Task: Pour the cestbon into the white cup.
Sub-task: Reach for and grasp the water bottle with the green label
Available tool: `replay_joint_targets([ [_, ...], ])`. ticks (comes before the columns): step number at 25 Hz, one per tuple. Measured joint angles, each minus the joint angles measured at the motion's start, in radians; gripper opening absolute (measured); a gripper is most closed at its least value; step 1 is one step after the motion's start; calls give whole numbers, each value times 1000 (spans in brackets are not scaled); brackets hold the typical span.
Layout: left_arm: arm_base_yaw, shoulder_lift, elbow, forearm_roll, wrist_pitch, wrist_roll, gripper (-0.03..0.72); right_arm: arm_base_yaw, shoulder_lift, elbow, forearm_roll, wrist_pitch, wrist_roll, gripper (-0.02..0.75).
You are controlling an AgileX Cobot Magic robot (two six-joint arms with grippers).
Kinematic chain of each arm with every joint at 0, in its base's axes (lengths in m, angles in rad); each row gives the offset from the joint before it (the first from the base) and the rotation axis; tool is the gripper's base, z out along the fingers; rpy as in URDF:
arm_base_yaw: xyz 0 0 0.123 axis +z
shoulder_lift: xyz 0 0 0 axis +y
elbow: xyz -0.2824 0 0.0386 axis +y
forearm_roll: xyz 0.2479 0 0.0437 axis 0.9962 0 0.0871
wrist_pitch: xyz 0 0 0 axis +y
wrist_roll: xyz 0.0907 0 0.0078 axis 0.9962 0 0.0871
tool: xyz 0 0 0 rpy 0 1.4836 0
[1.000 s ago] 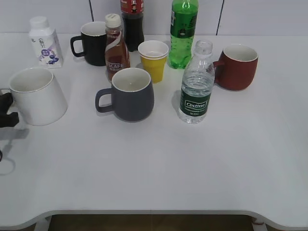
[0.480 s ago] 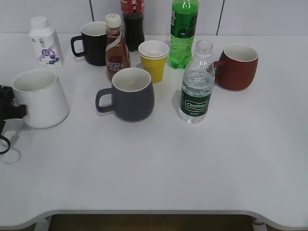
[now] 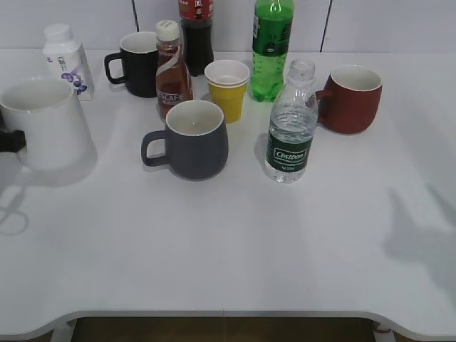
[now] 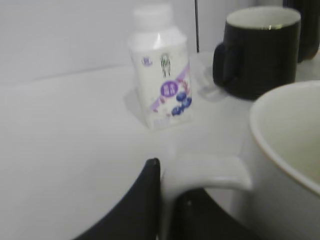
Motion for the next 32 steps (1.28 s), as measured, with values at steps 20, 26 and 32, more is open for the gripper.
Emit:
replay_joint_targets([
  [20, -6, -192, 1, 143, 16, -21, 32, 539, 817, 232, 92, -795, 182, 573],
  [26, -48, -200, 1, 145, 62, -27, 32, 541, 1109, 182, 57, -980, 285, 653],
  [32, -148, -221, 1, 148, 157, -27, 32, 541, 1309, 45, -6, -997, 398, 653],
])
